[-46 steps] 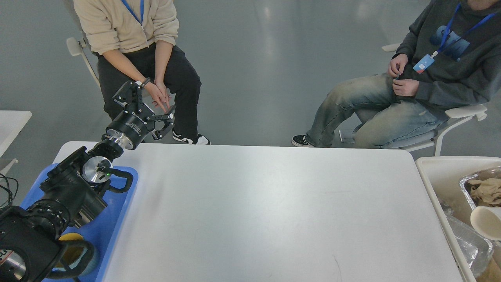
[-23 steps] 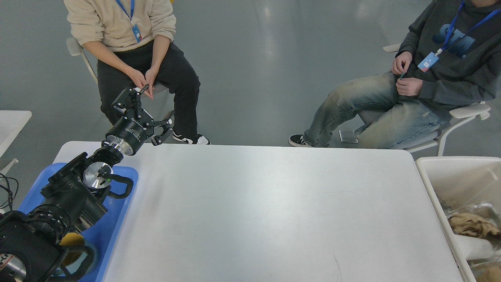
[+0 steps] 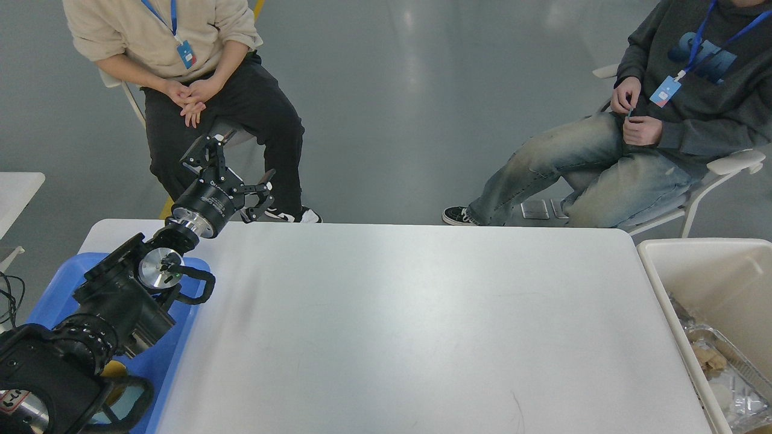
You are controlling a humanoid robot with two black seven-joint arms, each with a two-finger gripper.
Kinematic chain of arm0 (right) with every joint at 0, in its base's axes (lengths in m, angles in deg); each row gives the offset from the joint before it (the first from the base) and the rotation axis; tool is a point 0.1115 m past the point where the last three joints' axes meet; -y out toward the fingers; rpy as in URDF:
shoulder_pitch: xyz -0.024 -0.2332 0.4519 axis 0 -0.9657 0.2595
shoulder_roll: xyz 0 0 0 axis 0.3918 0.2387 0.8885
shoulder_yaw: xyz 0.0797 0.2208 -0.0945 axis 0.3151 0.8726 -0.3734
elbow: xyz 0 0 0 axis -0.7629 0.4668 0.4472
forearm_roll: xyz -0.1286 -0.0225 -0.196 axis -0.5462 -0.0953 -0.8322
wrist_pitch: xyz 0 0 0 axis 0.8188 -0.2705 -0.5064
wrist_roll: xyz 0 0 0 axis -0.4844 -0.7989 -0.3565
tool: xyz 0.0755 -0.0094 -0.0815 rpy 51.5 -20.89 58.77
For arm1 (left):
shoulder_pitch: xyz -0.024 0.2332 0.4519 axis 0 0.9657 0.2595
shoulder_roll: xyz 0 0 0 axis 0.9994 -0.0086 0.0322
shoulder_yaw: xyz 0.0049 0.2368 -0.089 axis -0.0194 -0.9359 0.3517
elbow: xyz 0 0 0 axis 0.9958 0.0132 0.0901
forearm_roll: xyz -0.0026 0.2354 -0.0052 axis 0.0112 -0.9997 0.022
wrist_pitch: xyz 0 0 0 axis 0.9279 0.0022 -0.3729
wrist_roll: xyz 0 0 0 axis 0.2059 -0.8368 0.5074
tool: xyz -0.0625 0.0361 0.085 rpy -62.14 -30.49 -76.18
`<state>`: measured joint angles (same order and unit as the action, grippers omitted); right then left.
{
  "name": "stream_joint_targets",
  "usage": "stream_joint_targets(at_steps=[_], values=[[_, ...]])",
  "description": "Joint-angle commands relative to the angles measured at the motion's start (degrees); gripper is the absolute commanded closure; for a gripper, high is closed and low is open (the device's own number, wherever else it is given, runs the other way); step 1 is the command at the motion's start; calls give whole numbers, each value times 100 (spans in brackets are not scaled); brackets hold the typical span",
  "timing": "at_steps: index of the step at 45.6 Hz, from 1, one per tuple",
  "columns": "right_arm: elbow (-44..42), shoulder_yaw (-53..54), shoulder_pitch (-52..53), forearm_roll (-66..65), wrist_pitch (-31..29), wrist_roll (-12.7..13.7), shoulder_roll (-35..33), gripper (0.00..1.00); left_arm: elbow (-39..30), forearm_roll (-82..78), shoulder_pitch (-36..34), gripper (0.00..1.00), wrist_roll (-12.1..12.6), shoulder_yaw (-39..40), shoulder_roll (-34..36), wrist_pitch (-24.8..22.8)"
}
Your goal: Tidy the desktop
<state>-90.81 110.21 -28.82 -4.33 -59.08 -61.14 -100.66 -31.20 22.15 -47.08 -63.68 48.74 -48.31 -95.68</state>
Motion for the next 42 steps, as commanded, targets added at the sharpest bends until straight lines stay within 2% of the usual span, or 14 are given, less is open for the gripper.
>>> stream_joint_targets(at_steps=[1, 5, 10, 12, 13, 14, 18, 22, 26, 30, 35, 42], values=[[135, 818, 495, 36, -196, -278, 62, 0, 1, -9, -5, 3, 148, -52, -15, 99], [372, 1441, 644, 45, -311, -551, 106, 0, 1, 9, -23, 3, 271, -9, -77, 231], [689, 2338, 645, 98, -591, -1218, 352, 0, 1, 18, -23, 3, 517, 71, -129, 257], [742, 2532, 636, 98, -898, -1526, 466, 0, 1, 26, -23, 3, 570, 71, -208, 266], [742, 2655, 610, 106, -1300, -1840, 597, 0, 1, 35, -23, 3, 579, 80, -252, 266], [742, 2682, 583, 107, -1461, -1983, 668, 0, 1, 70, -5, 3, 588, 80, -322, 266], [698, 2700, 557, 107, -1848, -2370, 958, 0, 10, 132, 13, 3, 579, 106, -349, 266], [698, 2735, 513, 124, -1963, -2511, 1187, 0, -34, 158, 39, 3, 570, 202, -411, 249], [716, 2867, 469, 255, -2130, -2520, 1336, 0, -34, 150, 92, 3, 509, 238, -481, 249], [724, 2981, 408, 624, -2568, -2512, 1398, 0, -52, 150, 92, 3, 439, 255, -525, 196], [724, 2999, 355, 1082, -2973, -2511, 1477, 0, -52, 158, 48, 3, 254, 264, -543, 178], [733, 2999, 284, 1188, -3088, -2511, 1512, 0, -52, 150, 56, 3, -36, 264, -560, 161]])
